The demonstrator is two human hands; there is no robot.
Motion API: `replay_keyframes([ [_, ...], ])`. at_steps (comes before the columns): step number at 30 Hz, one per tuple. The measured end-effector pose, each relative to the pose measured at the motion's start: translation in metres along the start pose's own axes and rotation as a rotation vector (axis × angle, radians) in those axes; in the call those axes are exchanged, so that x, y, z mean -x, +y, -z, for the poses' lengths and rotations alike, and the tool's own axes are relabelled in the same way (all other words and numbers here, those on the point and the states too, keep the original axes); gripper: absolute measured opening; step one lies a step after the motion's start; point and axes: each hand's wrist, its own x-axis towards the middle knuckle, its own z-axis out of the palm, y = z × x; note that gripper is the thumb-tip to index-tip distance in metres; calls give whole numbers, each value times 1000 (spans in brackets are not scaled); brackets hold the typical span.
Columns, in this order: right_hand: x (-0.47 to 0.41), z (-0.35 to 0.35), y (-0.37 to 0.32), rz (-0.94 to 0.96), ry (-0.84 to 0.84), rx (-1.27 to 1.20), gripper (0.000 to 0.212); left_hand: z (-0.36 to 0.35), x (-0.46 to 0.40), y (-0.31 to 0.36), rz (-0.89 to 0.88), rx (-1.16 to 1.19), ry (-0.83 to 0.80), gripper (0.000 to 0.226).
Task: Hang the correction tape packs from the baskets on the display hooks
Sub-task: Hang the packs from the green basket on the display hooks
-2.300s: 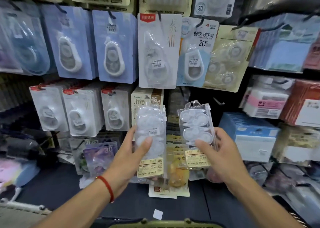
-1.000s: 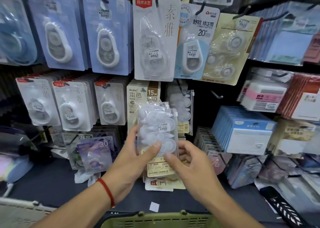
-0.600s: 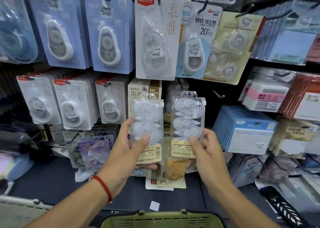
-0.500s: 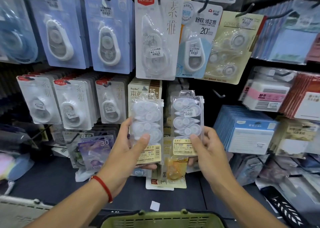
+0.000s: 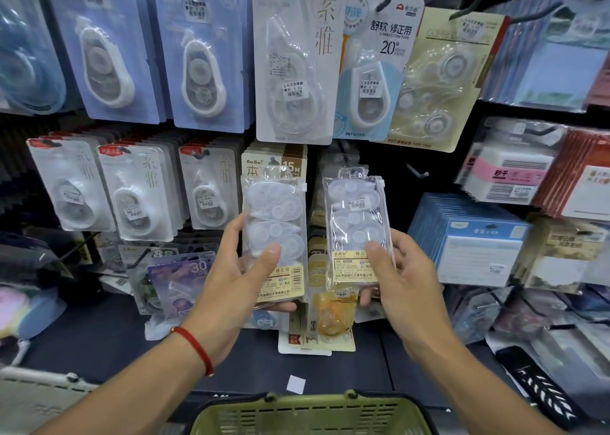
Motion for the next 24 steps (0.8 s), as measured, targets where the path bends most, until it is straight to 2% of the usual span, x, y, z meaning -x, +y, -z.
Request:
replay_keyframes([
  [3, -7, 0, 6, -74, -25, 58, 32, -1, 0, 0, -8, -7, 1, 65],
  [6, -11, 7, 17, -215, -36, 505, 64, -1, 0, 0, 8, -8, 1, 65],
  [8, -5, 6, 19, -214, -92, 594, 54, -2, 1, -2, 18, -5, -16, 66],
  [10, 3, 1, 16, -133, -182, 459, 29, -5, 3, -4, 24, -4, -32, 66],
  [11, 7, -4, 13, -112, -237, 382, 24, -7, 5, -5, 27, -10, -39, 65],
  [13, 13, -13, 8, -76, -303, 297, 30, -12, 7, -7, 37, -26, -64, 64],
  [15, 18, -22, 5, -39, -279, 288, 29, -16, 9, -8, 40, -44, -80, 66],
  [19, 20, -25, 6, -40, -166, 196, 7, -18, 9, -5, 44, -56, -78, 65],
  [22, 17, -20, 3, -82, -82, 92, 14, -16, 7, -3, 49, -70, -51, 54],
  [24, 14, -13, 3, -63, -45, 89, 15, -13, 5, -3, 58, -76, -23, 57],
])
